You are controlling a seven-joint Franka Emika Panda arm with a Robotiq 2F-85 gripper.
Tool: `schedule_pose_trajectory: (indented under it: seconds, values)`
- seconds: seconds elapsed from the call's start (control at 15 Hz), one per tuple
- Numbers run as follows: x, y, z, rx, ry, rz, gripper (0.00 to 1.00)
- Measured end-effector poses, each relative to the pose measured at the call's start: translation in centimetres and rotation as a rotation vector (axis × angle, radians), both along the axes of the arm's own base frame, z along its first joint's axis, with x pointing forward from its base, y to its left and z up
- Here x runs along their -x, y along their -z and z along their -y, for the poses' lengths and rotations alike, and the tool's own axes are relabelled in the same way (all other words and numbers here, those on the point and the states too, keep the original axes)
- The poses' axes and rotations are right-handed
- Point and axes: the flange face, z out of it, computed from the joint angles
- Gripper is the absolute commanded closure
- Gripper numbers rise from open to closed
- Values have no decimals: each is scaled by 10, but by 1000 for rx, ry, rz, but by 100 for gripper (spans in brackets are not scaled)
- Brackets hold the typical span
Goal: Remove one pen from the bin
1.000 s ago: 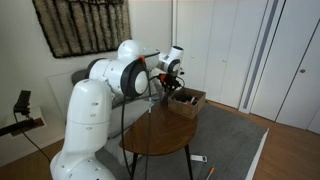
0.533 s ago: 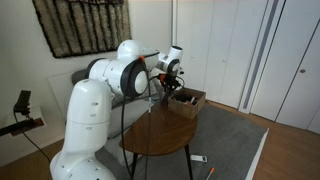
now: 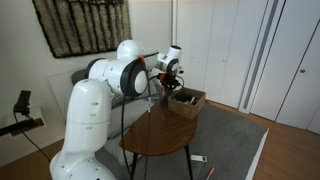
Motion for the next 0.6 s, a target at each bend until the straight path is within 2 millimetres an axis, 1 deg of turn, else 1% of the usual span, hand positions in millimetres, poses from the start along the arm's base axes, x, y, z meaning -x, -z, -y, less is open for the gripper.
schedule_pose_trajectory:
  seconds: [0.07,0.13,0.2,0.47,0.6]
  values:
    - [0,0,-1,1,0,0,100]
    - [0,0,-2,3,0,-1,100]
    - [0,0,-3,4,1,-1,97]
    - [1,-2,-3,12,3,3,97]
    - [2,-7,-3,13,2,10,97]
